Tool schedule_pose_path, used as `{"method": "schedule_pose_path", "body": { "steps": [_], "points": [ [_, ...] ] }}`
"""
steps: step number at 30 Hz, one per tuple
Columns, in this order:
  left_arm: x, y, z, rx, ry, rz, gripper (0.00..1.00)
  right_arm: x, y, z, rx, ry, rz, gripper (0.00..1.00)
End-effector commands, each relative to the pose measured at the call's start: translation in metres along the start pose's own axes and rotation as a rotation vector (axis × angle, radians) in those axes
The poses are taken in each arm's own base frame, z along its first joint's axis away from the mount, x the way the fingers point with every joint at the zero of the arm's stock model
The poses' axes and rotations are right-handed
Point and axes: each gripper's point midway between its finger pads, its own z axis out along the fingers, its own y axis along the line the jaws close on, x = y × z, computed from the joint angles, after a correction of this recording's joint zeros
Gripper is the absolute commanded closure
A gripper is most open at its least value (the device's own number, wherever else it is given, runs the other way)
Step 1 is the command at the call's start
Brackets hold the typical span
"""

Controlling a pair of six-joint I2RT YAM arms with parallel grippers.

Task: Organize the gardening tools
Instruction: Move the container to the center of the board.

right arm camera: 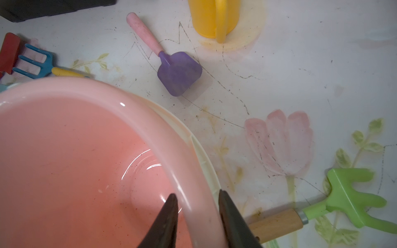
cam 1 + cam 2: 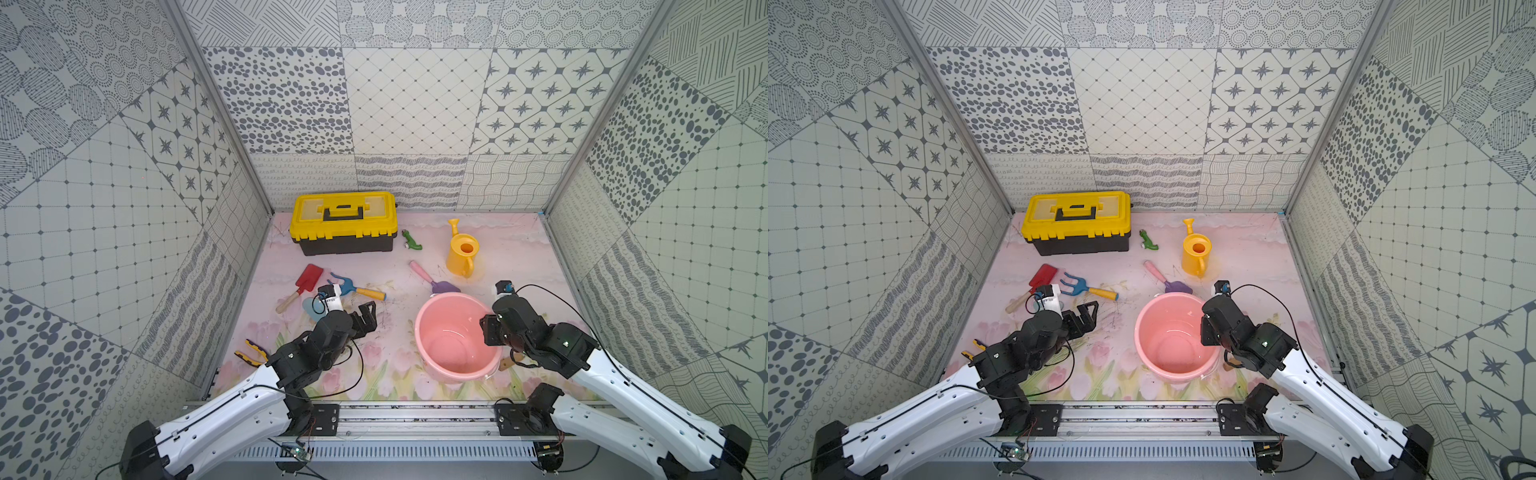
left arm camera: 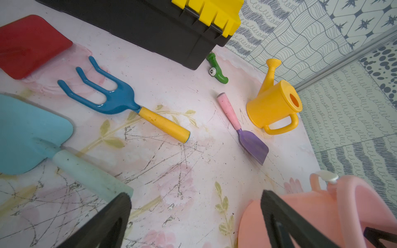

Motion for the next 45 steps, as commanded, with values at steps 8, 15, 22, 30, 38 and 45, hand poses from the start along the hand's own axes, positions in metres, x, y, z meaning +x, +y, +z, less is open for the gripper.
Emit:
{"method": "schedule_pose_path", "body": {
  "steps": [8,15,22,30,38,45],
  "points": [
    [-0.009,0.003,-0.012,0.007,-0.052,0.007,0.0,-0.074,0.051,0.029,0.003,-0.114,-0.011,0.9],
    [-0.009,0.004,-0.014,0.008,-0.057,0.006,0.01,-0.128,0.065,0.063,0.026,-0.14,0.017,0.93],
    [-0.01,0.004,-0.015,0.007,-0.058,0.011,0.0,-0.158,0.084,0.108,0.026,-0.106,0.035,0.93],
    [-0.008,0.003,-0.014,0.008,-0.055,0.013,0.01,-0.182,0.113,0.138,-0.016,-0.106,0.077,0.92],
    [-0.008,0.004,-0.013,0.002,-0.057,0.016,0.0,-0.2,0.115,0.157,0.018,-0.129,0.095,0.87],
    [-0.007,0.004,-0.012,-0.002,-0.055,0.023,0.01,-0.204,0.117,0.155,-0.001,-0.131,0.093,0.75]
  ]
}}
